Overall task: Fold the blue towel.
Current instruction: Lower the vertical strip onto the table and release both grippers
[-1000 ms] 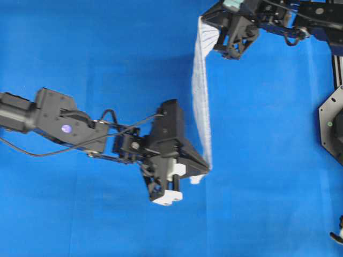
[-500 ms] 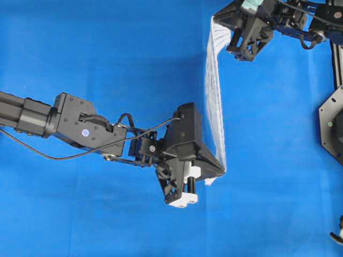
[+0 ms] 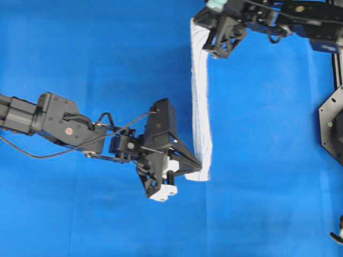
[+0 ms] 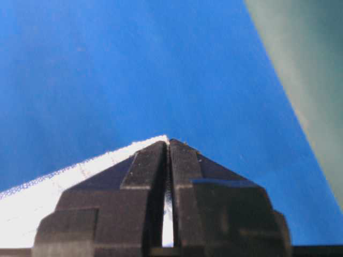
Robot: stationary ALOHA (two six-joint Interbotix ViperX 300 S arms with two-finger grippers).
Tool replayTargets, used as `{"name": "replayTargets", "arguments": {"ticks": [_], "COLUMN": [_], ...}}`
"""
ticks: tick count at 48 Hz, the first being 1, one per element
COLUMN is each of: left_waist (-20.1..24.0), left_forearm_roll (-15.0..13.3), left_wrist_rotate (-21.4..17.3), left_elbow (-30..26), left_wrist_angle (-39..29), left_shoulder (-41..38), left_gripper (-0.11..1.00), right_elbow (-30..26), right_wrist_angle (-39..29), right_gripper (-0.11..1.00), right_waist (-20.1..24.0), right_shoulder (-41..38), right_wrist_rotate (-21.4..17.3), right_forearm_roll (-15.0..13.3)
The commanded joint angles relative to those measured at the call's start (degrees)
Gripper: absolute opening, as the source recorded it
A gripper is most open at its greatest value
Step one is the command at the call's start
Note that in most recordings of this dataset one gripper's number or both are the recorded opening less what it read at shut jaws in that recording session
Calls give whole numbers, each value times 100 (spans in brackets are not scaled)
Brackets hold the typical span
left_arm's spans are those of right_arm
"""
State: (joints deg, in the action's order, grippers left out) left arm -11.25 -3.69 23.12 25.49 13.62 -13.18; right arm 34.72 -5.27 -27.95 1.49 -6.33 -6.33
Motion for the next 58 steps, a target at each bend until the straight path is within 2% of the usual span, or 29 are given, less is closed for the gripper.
{"name": "replayTargets", "arguments": {"ticks": [1,18,33,44,47,51,58], "left_waist": [-211,-308,-316,-316,-316,-316,-308], "left_forearm_roll": [18,18,9,-97,-167,-272,-475], "left_wrist_rotate": [114,290,290,290,290,290,290], "left_elbow": [62,316,439,501,519,580,721], "left_wrist_angle": [202,272,220,35,-70,-185,-290], "left_shoulder": [290,360,378,396,404,422,519], "left_gripper": [2,2,2,3,5,9,28], "right_elbow": [-343,-896,-932,-932,-932,-932,-923], "right_wrist_angle": [70,79,79,132,176,202,237], "right_gripper": [1,1,1,2,6,20,54], "right_waist": [-18,123,141,141,132,132,132], "right_shoulder": [-123,-694,-800,-914,-949,-949,-949], "right_wrist_rotate": [9,18,9,-9,-18,-18,-18], "right_forearm_roll": [-35,-114,-132,-132,-132,-132,-132]}}
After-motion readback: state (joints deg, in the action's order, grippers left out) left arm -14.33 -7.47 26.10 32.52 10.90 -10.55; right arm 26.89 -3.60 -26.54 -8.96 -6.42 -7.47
